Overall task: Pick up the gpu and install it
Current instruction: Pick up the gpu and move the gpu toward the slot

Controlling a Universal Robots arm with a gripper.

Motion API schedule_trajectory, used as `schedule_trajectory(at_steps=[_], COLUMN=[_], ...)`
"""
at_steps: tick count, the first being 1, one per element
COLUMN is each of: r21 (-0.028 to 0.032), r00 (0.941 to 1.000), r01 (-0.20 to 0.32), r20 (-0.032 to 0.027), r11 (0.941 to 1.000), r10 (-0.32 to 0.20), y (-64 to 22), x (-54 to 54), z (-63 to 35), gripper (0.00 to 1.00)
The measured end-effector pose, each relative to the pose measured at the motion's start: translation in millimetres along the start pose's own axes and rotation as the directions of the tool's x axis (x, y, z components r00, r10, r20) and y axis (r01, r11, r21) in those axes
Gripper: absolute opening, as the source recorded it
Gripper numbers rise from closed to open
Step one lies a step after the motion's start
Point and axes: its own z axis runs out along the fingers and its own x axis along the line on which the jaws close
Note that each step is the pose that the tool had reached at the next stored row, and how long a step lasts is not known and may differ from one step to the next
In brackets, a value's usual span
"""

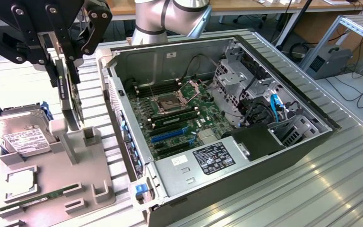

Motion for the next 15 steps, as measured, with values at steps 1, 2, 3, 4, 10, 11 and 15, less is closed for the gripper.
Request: schedule_trajectory(at_steps=[1,2,3,4,10,11,15], r21=[0.0,0.0,0.0,0.0,-0.0001,0.0,0.0001], r00=[1.0,1.0,1.0,1.0,1.0,1.0,1.0], r01=[0.0,0.0,0.0,0.0,0.0,0.0,0.0], r20=[0.0,0.0,0.0,0.0001,0.0001,0.0,-0.0002], r11=[1.0,1.0,1.0,1.0,1.0,1.0,1.0], r10=[0.0,0.0,0.0,0.0,0.0,0.0,0.0], y=[0.0,0.0,0.0,0.0,0.2,0.1,0.2], x=[0.0,0.0,0.0,0.0,-0.1,-0.1,-1.5], z=[0.0,0.0,-0.9,-1.8,-4.1,-4.2,-4.2], gripper=[0.27,0.27,0.27,0.27,0.27,0.27,0.27])
